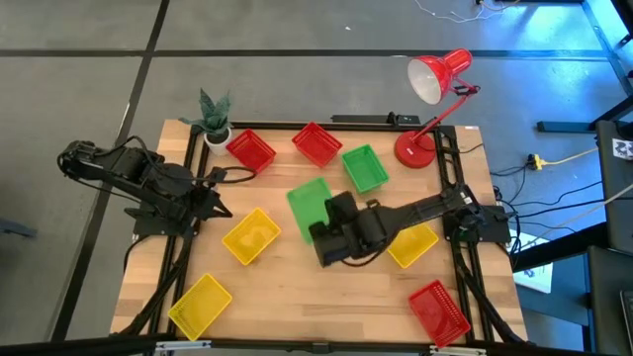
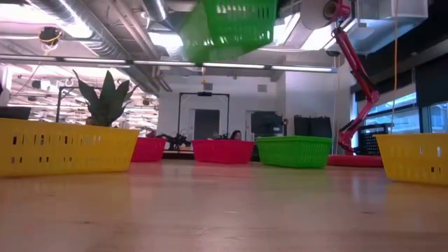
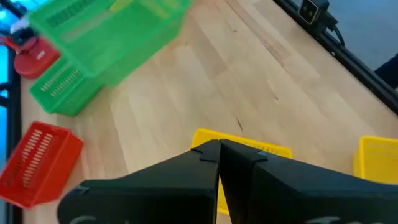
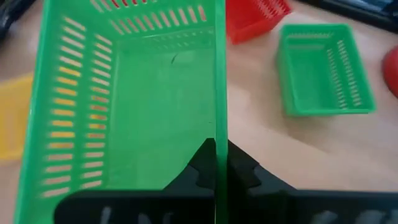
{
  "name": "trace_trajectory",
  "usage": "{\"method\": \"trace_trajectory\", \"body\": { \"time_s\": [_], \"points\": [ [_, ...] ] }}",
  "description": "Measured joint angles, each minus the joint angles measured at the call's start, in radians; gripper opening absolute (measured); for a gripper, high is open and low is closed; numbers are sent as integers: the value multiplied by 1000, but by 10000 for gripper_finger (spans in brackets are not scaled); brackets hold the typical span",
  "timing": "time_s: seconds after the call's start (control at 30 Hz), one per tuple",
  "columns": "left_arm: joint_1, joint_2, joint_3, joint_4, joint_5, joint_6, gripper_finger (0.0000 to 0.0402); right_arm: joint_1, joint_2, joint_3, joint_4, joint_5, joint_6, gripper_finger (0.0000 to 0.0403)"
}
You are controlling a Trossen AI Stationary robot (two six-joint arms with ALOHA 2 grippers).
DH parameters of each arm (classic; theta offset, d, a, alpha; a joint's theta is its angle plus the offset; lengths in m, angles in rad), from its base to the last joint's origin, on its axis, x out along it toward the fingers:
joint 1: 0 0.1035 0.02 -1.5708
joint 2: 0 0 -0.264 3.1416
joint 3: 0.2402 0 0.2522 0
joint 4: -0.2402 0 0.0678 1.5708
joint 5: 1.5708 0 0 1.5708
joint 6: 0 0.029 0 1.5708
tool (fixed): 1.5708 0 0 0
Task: Stack baskets by color
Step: Stack the bottom green bin on the top green bin
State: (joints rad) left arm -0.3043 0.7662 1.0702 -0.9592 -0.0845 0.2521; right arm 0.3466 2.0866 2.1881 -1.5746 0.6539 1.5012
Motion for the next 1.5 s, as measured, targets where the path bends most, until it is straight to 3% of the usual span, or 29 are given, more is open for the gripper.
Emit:
{"method": "trace_trajectory", "body": {
  "time_s": [0.33,0.5,0.63,0.83,1.0,1.3,1.5],
  "points": [
    [0,-2,0,10,-3,23,0,-197,-51,-113,4,-20,-208,0],
    [0,-2,0,10,-25,20,0,-261,-178,-244,6,-13,-280,0],
    [1,-2,0,12,-98,12,0,-304,-310,-432,38,-17,-306,0],
    [1,-1,0,35,-190,12,0,-410,-504,-735,290,-64,-432,0],
    [1,-1,0,49,-195,2,0,-540,-615,-913,494,-141,-588,0],
    [1,-1,0,56,-223,-65,0,-720,-643,-1128,850,-328,-847,0],
    [1,-1,0,56,-237,-91,0,-777,-643,-1178,871,-368,-870,0]
  ]
}}
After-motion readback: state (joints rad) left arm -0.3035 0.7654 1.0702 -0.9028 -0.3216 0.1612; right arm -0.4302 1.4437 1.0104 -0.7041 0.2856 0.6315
